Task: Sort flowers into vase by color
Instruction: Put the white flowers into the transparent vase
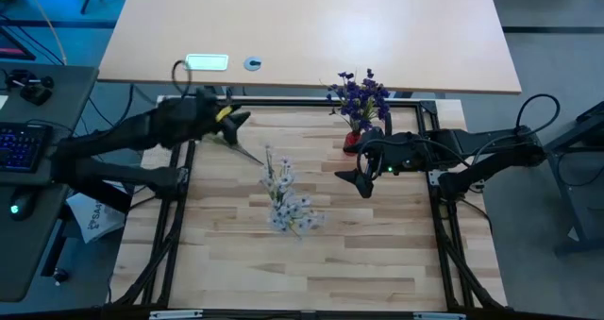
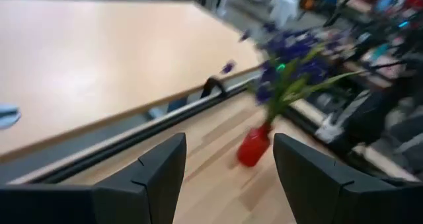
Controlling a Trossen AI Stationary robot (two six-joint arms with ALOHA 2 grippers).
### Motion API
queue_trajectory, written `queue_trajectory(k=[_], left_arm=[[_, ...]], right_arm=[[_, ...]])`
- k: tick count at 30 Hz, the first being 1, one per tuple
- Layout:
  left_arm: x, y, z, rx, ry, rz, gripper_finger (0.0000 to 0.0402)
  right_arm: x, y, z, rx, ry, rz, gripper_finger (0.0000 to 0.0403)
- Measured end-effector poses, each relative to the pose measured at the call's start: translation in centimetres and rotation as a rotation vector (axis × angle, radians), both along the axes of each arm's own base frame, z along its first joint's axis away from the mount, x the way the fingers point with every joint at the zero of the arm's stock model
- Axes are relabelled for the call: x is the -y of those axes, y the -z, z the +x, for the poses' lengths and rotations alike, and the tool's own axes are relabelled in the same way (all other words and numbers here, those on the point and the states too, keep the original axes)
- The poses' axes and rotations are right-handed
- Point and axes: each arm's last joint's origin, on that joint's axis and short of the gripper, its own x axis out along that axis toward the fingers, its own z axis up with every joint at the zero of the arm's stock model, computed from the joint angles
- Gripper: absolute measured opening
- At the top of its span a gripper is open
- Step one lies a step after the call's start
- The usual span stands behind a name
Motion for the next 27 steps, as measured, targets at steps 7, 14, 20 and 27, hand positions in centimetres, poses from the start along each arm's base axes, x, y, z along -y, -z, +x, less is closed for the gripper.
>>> queue_trajectory(k=[7, 14, 20, 27], left_arm=[[-4.2, 1.8, 0.8, -0.072, -0.126, -0.109, 0.0216], [-6.0, 3.0, 1.5, -0.114, -0.138, -0.177, 0.0215], [-6.5, 4.0, 2.4, -0.148, -0.103, -0.239, 0.0215], [-6.6, 5.2, 2.7, -0.226, -0.1, -0.304, 0.0215]], right_arm=[[0.4, 0.0, 0.0, 0.0, 0.044, -0.02, 0.0374], [1.1, 0.9, -0.5, -0.107, 0.076, -0.025, 0.0374], [1.3, 2.0, -1.5, -0.257, 0.101, -0.026, 0.0374], [1.4, 2.7, -2.4, -0.356, 0.132, -0.012, 0.0374]])
